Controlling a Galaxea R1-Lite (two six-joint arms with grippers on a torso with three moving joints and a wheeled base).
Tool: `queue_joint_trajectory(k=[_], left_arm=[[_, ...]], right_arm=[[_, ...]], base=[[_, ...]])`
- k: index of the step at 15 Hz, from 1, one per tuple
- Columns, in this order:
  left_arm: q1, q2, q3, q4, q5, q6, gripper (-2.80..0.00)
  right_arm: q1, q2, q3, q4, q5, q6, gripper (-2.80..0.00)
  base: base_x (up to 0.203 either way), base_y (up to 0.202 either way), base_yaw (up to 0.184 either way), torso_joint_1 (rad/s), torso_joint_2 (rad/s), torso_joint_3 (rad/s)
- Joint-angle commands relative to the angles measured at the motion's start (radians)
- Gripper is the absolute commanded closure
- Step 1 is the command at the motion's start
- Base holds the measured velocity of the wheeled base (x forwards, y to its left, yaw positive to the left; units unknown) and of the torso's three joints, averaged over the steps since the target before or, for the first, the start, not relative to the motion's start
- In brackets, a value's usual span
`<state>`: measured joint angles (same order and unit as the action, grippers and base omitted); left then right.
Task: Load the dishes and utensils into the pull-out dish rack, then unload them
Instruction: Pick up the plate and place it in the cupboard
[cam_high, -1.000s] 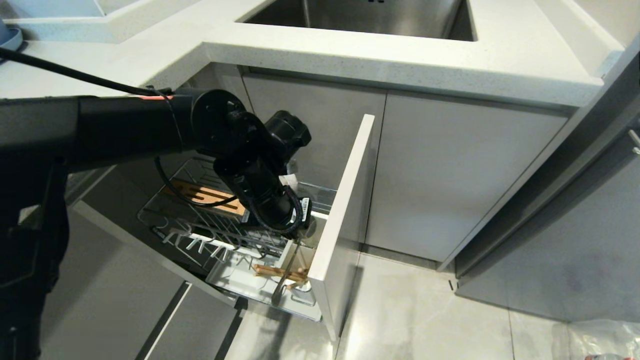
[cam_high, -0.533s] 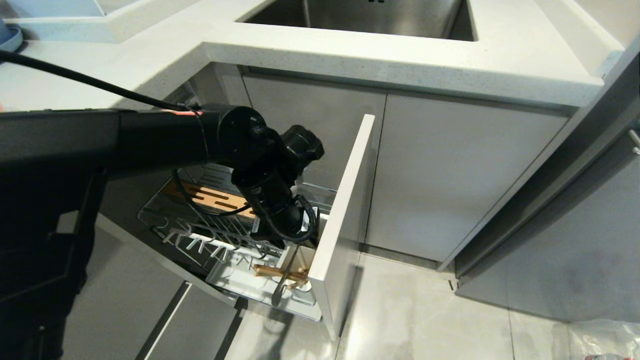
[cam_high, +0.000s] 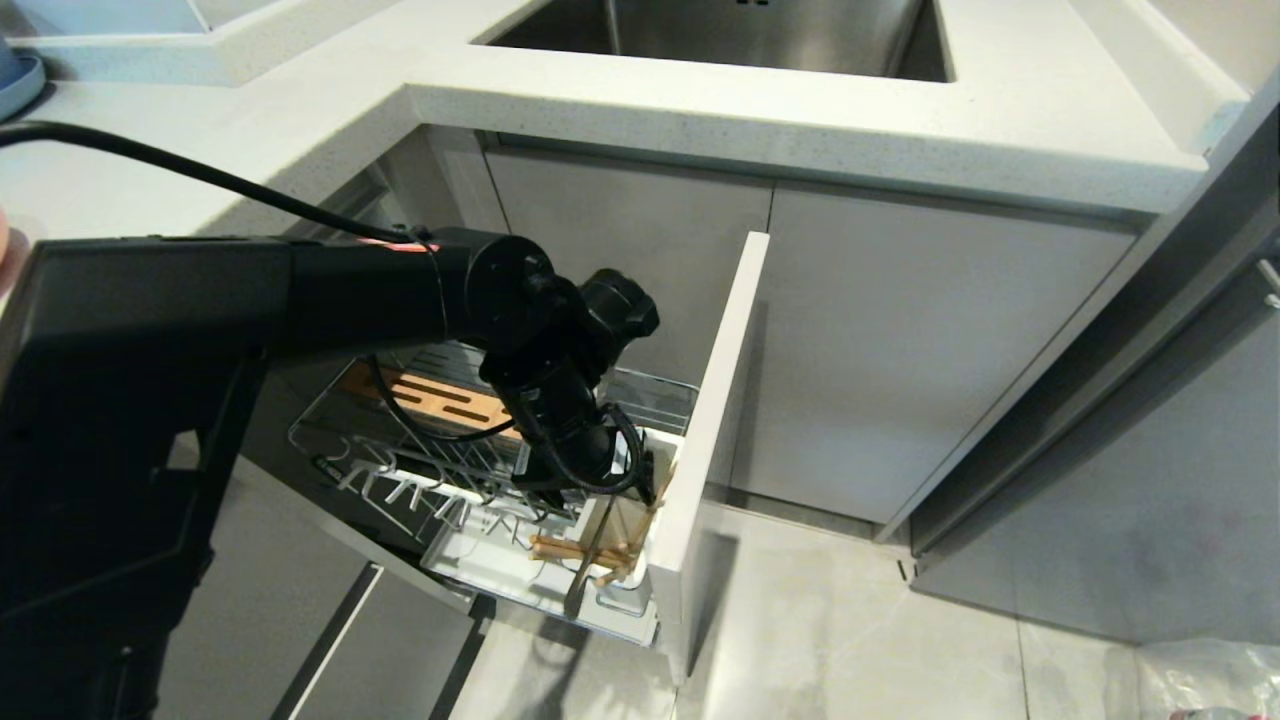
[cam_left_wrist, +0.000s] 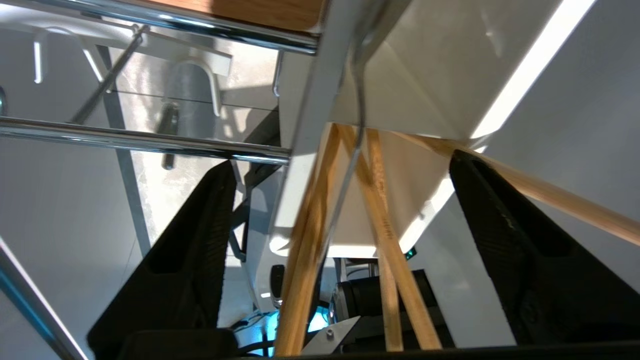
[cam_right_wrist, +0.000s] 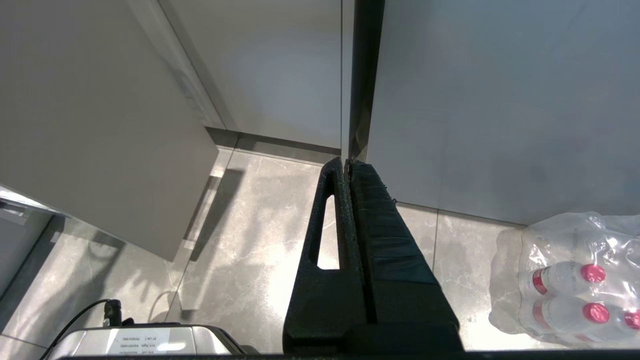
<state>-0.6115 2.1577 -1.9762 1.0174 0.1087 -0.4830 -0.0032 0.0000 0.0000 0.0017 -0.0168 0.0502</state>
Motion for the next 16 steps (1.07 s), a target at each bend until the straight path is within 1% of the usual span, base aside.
queue_joint_trajectory(k=[1, 3, 6, 7, 16], left_arm=[[0.001, 0.004, 0.0, 0.007, 0.003, -0.003, -2.8], [0.001, 0.004, 0.0, 0.009, 0.007, -0.003, -2.8], [0.001, 0.004, 0.0, 0.01, 0.044, -0.005, -2.8], [0.001, 0.004, 0.0, 0.009, 0.046, -0.005, 0.0], [0.001, -0.001, 0.0, 0.01, 0.049, -0.005, 0.0]], right_arm=[[0.0, 0.0, 0.002, 0.0, 0.0, 0.0, 0.0], [0.0, 0.0, 0.002, 0.0, 0.0, 0.0, 0.0], [0.0, 0.0, 0.002, 0.0, 0.0, 0.0, 0.0], [0.0, 0.0, 0.002, 0.0, 0.0, 0.0, 0.0], [0.0, 0.0, 0.002, 0.0, 0.0, 0.0, 0.0]], base=[[0.0, 0.0, 0.0, 0.0, 0.0, 0.0], [0.0, 0.0, 0.0, 0.0, 0.0, 0.0], [0.0, 0.0, 0.0, 0.0, 0.0, 0.0], [0.0, 0.0, 0.0, 0.0, 0.0, 0.0], [0.0, 0.0, 0.0, 0.0, 0.0, 0.0]])
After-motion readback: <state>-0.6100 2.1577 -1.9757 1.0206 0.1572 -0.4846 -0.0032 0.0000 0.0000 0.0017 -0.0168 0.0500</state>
